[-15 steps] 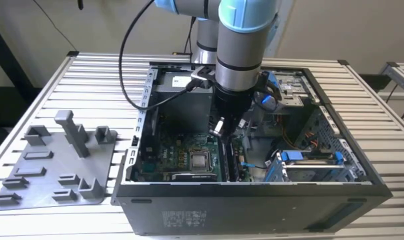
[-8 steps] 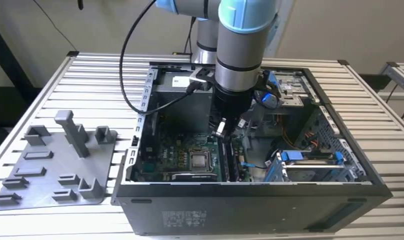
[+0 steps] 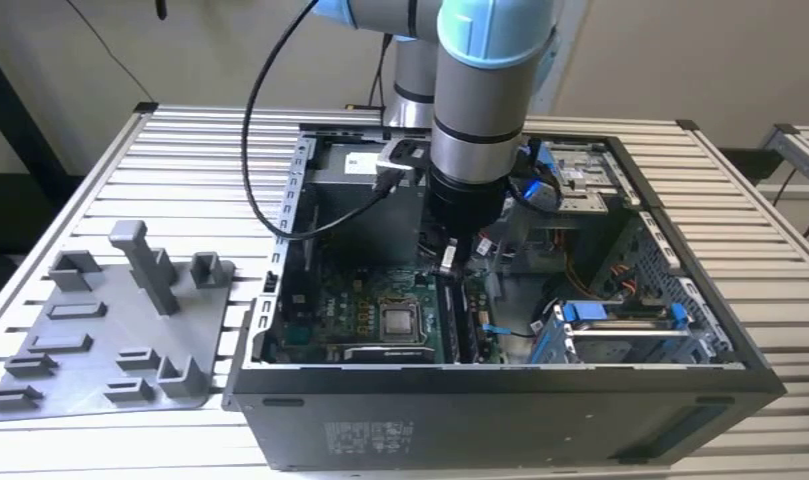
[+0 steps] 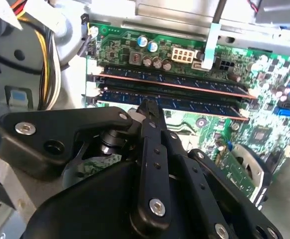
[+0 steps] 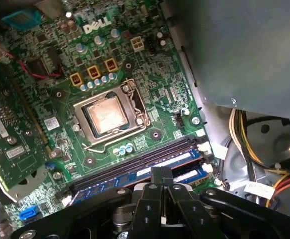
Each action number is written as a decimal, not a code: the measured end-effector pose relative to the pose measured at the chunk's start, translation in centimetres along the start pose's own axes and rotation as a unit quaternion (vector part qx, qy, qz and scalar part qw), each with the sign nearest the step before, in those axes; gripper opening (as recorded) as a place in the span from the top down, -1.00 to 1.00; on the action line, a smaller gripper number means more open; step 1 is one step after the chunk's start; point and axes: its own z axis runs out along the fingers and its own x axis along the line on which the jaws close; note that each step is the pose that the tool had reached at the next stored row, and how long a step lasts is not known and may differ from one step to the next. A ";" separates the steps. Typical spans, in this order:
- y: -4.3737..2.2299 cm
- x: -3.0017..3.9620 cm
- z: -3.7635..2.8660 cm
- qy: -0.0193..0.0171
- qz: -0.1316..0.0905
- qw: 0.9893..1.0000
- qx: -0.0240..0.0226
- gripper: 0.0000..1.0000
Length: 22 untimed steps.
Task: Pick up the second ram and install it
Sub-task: 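Press down the second ram until it locks into place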
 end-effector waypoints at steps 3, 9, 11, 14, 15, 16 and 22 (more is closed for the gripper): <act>0.00 0.00 0.02 -0.001 -0.026 1.000 -0.001 0.79; -0.01 0.02 0.04 -0.003 -0.072 0.997 -0.002 0.79; -0.03 0.08 0.05 -0.004 -0.081 0.997 -0.002 0.79; -0.06 0.16 0.08 -0.004 -0.094 0.996 -0.003 0.79; -0.06 0.17 0.10 -0.004 -0.100 0.995 -0.003 0.79; -0.07 0.18 0.11 -0.005 -0.106 0.994 -0.003 0.79; -0.06 0.21 0.41 -0.003 -0.137 0.990 -0.010 0.79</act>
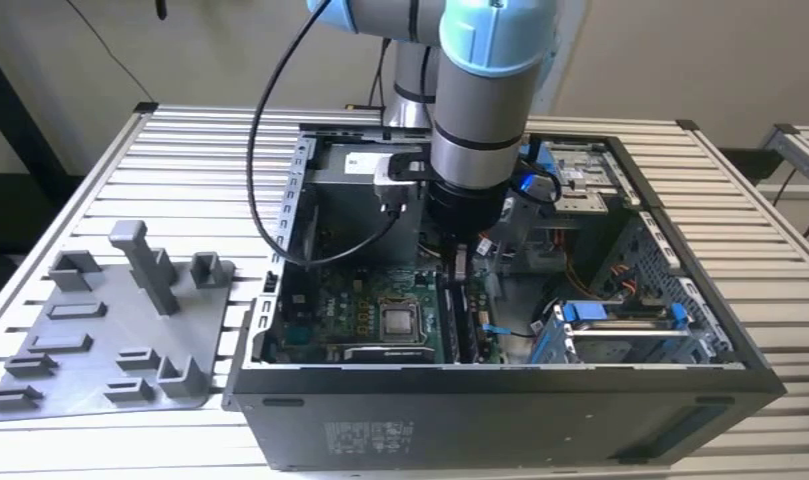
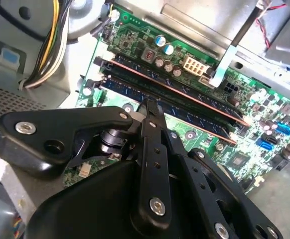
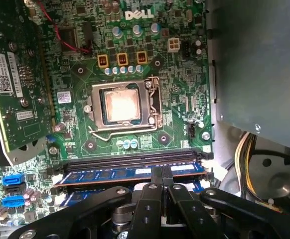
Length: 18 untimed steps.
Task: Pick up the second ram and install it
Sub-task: 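Press down the second ram until it locks into place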
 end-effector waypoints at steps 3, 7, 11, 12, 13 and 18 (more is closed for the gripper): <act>-0.14 0.02 0.06 0.003 -0.006 1.000 -0.010 0.79; -0.39 0.03 0.06 0.006 -0.006 1.000 -0.017 0.79; -0.84 0.03 0.11 0.006 -0.006 1.000 -0.017 0.79; -0.92 0.09 0.11 0.006 -0.006 1.000 -0.017 0.79; -0.94 0.18 0.11 0.006 -0.006 1.000 -0.017 0.79; -1.01 0.82 0.17 0.006 -0.006 1.000 -0.017 0.79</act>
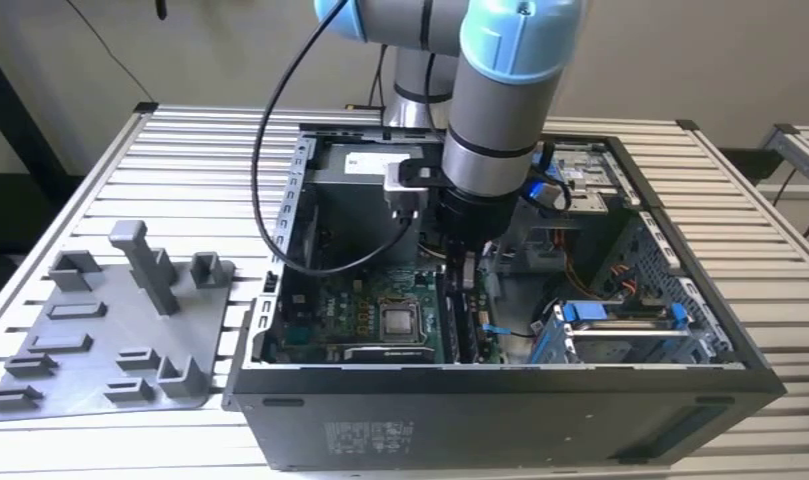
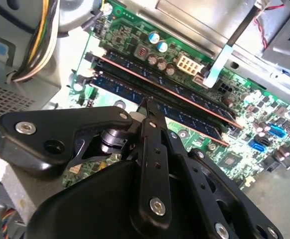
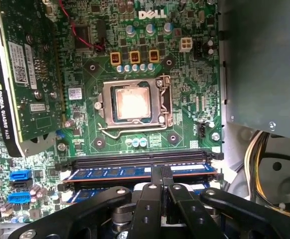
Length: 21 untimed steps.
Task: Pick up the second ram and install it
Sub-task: 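Press down the second ram until it locks into place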
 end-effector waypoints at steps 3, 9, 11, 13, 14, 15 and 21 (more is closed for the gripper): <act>-0.02 0.30 0.06 0.000 0.000 1.000 0.000 0.79; -0.08 0.79 0.15 0.000 0.000 1.000 0.000 0.79; -0.08 0.80 0.14 0.000 0.000 1.000 0.000 0.79; -0.08 0.80 0.17 0.000 0.000 1.000 0.000 0.79; -0.09 0.80 0.27 0.000 0.000 1.000 0.000 0.79; -0.08 0.81 0.41 0.000 0.000 1.000 0.000 0.79; -0.09 0.82 1.26 0.001 0.000 1.000 0.000 0.79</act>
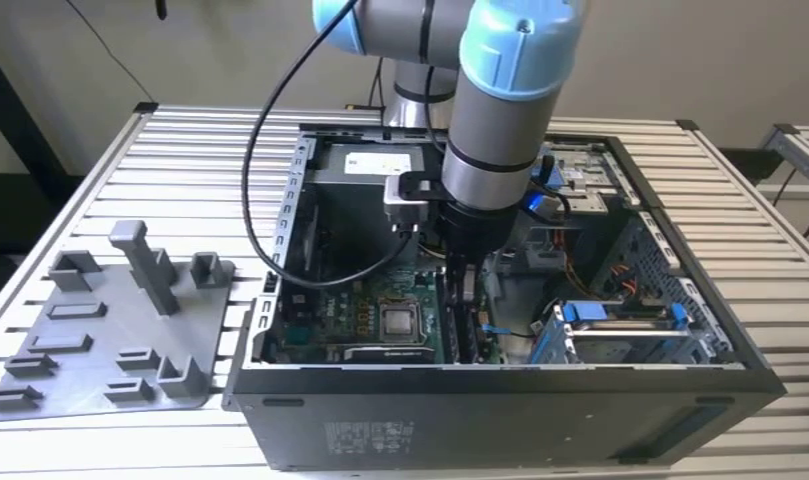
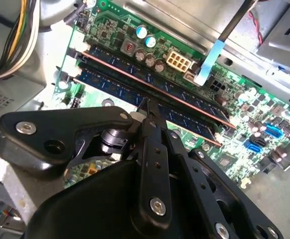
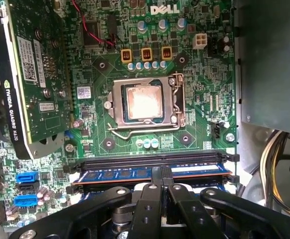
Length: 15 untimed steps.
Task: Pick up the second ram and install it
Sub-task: 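Press down the second ram until it locks into place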
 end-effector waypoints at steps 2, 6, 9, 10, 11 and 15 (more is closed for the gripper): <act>0.00 -0.03 -0.21 0.000 0.000 1.000 0.000 0.79; 0.01 -0.02 -1.47 -0.001 0.000 1.000 0.000 0.79; 0.01 -0.03 -2.58 -0.001 0.000 1.000 0.000 0.79; 0.01 -0.03 -3.01 -0.001 0.000 1.000 0.000 0.79; 0.01 -0.04 -3.44 -0.001 0.000 1.000 0.000 0.79; 0.02 -0.04 -4.58 -0.001 0.000 1.000 0.000 0.79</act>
